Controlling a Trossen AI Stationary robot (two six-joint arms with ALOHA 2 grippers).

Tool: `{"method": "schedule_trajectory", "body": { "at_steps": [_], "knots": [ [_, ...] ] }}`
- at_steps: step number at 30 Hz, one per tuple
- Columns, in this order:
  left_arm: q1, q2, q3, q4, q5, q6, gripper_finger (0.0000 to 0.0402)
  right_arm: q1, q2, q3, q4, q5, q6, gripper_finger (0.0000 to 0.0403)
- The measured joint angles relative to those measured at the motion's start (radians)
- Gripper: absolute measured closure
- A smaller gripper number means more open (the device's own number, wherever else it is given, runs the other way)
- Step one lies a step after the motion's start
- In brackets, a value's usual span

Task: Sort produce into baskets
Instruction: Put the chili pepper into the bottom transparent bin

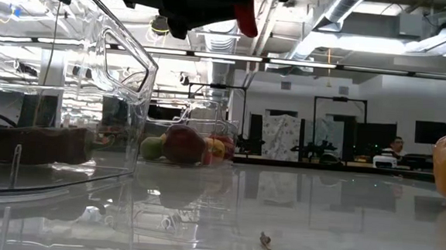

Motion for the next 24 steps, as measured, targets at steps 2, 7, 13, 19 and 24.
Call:
{"method": "schedule_trajectory", "body": {
  "at_steps": [2, 7, 13, 19, 24],
  "knots": [
    [0.002, 0.000, 0.000, 0.001, -0.001, 0.003, 0.0265, 0.000, 0.000, 0.000, 0.000, 0.002, 0.012, 0.0214],
    [0.011, 0.000, 0.000, 0.001, 0.000, -0.012, 0.0303, -0.008, 0.000, 0.000, -0.010, 0.001, 0.048, 0.0172],
    [0.006, -0.013, 0.000, -0.015, 0.000, -0.002, 0.0307, 0.005, -0.016, 0.000, -0.071, -0.001, 0.068, 0.0114],
    [-0.035, -0.179, 0.003, -0.226, 0.057, -0.067, 0.0307, 0.059, -0.146, 0.020, -0.281, 0.002, 0.100, 0.0097],
    [-0.098, -0.328, 0.001, -0.533, 0.137, -0.234, 0.0307, 0.105, -0.212, 0.021, -0.505, 0.004, 0.203, 0.0096]
  ]
}}
